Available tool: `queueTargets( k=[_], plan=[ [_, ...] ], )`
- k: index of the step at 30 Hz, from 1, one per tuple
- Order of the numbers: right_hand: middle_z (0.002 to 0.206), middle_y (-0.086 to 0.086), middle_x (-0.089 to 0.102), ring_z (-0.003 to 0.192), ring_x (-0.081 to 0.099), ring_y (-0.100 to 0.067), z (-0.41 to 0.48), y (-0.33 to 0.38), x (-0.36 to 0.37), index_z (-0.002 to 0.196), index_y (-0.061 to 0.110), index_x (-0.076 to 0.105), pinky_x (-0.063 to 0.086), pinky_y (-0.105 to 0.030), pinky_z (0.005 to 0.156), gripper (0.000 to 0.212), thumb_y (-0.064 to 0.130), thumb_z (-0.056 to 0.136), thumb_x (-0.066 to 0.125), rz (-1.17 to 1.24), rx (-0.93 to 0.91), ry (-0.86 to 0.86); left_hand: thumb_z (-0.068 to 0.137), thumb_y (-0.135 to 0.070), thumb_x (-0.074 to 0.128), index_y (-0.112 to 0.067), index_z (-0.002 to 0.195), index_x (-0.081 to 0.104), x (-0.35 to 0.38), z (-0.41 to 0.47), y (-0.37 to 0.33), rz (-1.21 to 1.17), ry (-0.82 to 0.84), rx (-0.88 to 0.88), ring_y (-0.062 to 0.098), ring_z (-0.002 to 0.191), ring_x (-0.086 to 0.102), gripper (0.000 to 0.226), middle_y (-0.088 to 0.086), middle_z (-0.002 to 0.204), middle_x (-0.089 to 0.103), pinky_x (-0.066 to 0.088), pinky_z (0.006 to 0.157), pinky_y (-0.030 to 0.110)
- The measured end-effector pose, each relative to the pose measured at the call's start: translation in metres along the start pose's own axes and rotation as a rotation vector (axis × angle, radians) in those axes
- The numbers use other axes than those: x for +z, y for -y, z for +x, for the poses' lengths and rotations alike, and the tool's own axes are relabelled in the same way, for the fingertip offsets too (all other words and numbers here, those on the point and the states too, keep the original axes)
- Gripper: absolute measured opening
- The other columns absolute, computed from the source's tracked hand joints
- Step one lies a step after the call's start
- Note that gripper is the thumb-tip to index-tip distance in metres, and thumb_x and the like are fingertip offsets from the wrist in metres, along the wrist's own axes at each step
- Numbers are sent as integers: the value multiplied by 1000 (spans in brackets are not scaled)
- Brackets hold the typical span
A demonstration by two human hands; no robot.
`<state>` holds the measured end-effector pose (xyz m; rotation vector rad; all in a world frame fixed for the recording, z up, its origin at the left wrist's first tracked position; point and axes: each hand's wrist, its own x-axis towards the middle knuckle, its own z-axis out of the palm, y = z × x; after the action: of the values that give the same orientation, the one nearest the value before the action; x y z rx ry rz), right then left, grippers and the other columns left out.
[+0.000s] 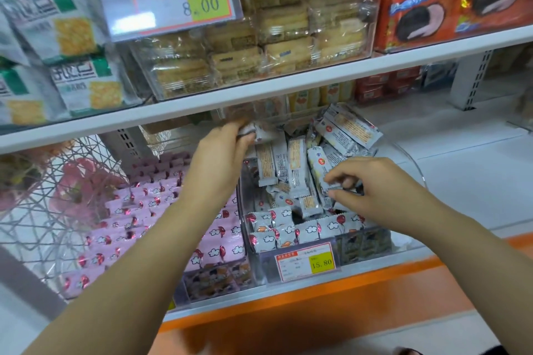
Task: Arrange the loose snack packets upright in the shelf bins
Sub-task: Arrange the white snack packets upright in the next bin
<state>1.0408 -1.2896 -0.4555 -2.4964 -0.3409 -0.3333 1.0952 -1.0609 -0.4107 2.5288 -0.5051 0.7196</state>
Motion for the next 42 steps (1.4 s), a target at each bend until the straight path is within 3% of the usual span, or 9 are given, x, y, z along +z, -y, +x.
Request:
queueTargets(
  k=[4,7,11,16,20,26,31,36,42],
  plan=[
    [87,24,55,85,56,1,0,-1,0,105,29,68,49,-20,75,21,29,84,69,15,0,1,97,-21,51,-17,135,49,8,1,6,205,150,16,38,107,56,39,14,122,57,45,82,43],
    [88,26,54,86,56,0,0,-1,-1,106,29,68,51,-25,78,22,30,85,68,16,-1,19,94,-23,55,-26,137,48,13,4,13,252,249,37,35,113,55,43,8,134,50,50,88,45],
    [91,23,56,87,57,0,0,-1,-2,107,29,67,51,-25,79,22,31,85,67,23,8,26,93,-42,55,-27,144,38,15,15,13,238,390,58,28,124,48,57,4,147,36,46,98,47],
    [91,24,55,87,57,1,-2,-1,-2,108,30,67,51,-22,80,23,32,84,68,17,17,30,91,-47,55,-30,150,19,15,18,8,253,486,47,28,134,39,70,-3,157,12,41,104,47],
    [96,21,54,88,55,0,-1,-1,-3,109,29,66,50,-22,84,25,31,85,68,-17,14,42,92,-48,53,-34,149,20,16,12,6,262,502,45,30,132,41,68,2,157,12,38,106,49],
    [127,15,37,98,52,-9,1,3,-1,124,32,56,44,-26,87,36,40,89,59,-152,64,82,92,-51,51,-39,148,19,13,8,1,344,463,61,32,136,34,65,2,158,7,25,112,48],
    [149,9,23,114,53,-18,7,12,4,136,40,44,44,-36,95,41,45,95,46,-259,79,194,94,-47,48,-40,146,27,10,-3,-11,314,424,167,23,139,27,57,-1,154,20,14,116,46],
    [149,8,25,126,44,-16,11,11,6,131,35,52,39,-36,103,44,44,88,59,-163,73,198,94,-48,47,-42,140,38,14,-14,-20,247,460,333,12,141,24,48,-12,153,24,1,118,45],
    [125,8,52,108,49,-6,9,9,4,116,26,65,38,-20,94,34,23,82,68,11,43,-89,91,-55,49,-40,141,38,34,-13,-23,321,508,392,14,133,37,53,-8,152,23,5,118,40]
  ],
)
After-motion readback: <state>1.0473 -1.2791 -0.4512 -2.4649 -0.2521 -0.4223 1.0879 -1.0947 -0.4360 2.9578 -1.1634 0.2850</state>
